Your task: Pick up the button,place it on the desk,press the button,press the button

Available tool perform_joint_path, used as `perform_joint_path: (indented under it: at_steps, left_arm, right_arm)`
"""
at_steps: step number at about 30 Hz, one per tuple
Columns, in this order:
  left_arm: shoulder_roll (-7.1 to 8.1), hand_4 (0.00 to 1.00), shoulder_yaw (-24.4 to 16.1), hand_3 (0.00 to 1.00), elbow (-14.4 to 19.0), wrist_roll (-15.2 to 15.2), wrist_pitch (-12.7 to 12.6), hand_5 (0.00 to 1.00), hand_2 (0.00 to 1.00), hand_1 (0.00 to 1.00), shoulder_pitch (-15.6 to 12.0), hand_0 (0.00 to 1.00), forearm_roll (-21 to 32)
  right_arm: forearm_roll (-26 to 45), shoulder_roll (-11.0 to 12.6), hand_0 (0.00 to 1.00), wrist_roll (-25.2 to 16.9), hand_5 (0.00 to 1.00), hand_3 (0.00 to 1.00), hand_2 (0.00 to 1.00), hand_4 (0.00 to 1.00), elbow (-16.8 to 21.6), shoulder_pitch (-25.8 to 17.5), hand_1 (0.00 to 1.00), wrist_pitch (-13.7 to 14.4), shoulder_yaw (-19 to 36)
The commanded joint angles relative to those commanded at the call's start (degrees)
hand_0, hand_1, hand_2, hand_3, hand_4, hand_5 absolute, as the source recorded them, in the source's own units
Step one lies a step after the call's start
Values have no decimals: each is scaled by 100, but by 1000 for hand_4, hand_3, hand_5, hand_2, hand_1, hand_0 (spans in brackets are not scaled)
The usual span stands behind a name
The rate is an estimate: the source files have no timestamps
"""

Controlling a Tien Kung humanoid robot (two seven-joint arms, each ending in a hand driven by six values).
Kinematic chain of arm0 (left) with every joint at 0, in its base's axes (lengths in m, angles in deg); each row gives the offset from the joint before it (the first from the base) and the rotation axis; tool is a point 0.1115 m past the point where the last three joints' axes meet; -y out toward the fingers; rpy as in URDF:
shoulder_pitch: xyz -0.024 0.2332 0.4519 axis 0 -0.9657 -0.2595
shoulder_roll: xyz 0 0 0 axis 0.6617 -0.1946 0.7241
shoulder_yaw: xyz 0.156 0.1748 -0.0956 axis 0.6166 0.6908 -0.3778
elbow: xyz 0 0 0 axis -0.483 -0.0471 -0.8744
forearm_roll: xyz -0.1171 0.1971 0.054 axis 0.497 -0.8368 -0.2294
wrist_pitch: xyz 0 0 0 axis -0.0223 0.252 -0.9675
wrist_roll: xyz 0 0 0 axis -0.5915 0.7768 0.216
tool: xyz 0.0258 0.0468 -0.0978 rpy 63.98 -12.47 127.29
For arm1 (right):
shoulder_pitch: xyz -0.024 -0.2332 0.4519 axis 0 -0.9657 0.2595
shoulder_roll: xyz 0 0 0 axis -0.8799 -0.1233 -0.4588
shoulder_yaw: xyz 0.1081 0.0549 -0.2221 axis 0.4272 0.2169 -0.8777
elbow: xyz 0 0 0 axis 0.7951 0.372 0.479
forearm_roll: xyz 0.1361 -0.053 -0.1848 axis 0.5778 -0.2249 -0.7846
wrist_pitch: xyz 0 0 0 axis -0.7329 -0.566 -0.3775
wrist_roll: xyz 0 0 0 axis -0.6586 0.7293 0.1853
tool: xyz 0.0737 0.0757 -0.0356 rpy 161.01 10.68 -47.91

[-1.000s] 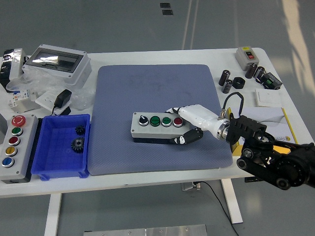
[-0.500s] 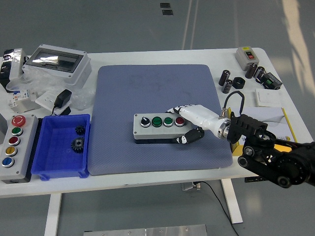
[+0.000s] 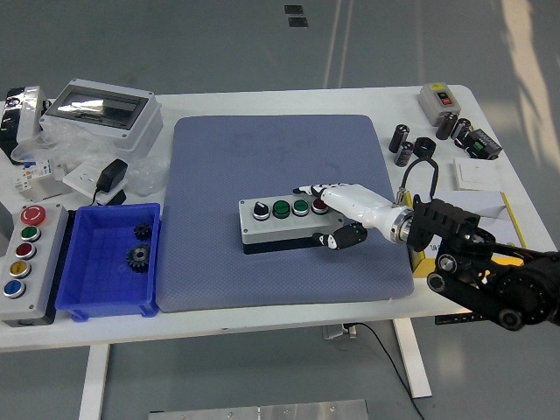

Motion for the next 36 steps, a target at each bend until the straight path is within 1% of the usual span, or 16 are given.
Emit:
perform_joint_path:
  at_steps: [7,13,17,20,21,22,24,26,27,30,31,33,34,36]
  left_arm:
    - [-22,593,76,589,0,-14,-11,219,527,506,-18,625,127]
    - [-35,588,100,587,0,-18,-13,218,526,505,-28,625,162]
    - [-45,585,122,586,0,-18,-18,216,525,505,-39,626,196]
    - [-53,585,133,586,0,-21,-24,216,525,505,-45,626,217]
    - [-56,585,139,586,0,-22,-27,216,525,505,-47,626,229]
    - [-59,582,142,586,0,-21,-29,213,524,503,-51,626,235]
    - [-65,582,147,586,0,-18,-32,213,524,503,-57,626,244]
    - [-67,582,148,586,0,-13,-34,213,524,503,-59,626,246]
    - [-67,582,150,586,0,-13,-34,213,524,503,-58,626,249]
    - [-67,579,147,585,0,-15,-34,211,524,502,-51,626,242]
    - [-66,579,145,585,0,-17,-33,211,524,502,-47,626,239]
    - [-64,579,145,585,0,-19,-32,211,524,502,-41,626,239]
    - [-63,579,144,585,0,-19,-31,210,524,502,-38,626,239]
    - [-61,579,149,585,0,-17,-31,210,524,502,-40,626,246]
  right_arm:
    - [411,143,973,11,2,998,983,599,165,3,958,-212,114]
    - [489,200,981,15,2,998,989,598,215,-19,963,-260,148]
    - [475,306,976,27,2,998,991,588,302,-43,962,-274,237]
    - [406,496,976,133,2,998,991,588,540,-110,962,-214,465]
    - [358,592,976,231,2,998,991,588,662,-138,962,-151,560]
    - [328,681,983,332,2,998,990,612,769,-157,963,-100,639]
    - [423,870,983,588,2,998,990,612,1036,-170,963,-87,813]
    - [650,989,983,796,2,998,990,612,1256,-146,963,-244,928]
    - [805,1037,983,915,2,998,990,612,1384,-124,963,-365,1001]
    - [1296,1088,985,1293,2,998,990,616,1740,1,968,-804,1249]
    - [1502,1090,985,1448,2,998,990,616,1849,58,968,-1004,1322]
    - [1788,1081,985,1682,2,998,990,616,1930,160,968,-1308,1371]
    - [1961,1070,949,1832,2,998,949,586,1947,232,955,-1498,1365]
    - [2210,1041,949,2049,2,998,949,586,1936,321,955,-1787,1323]
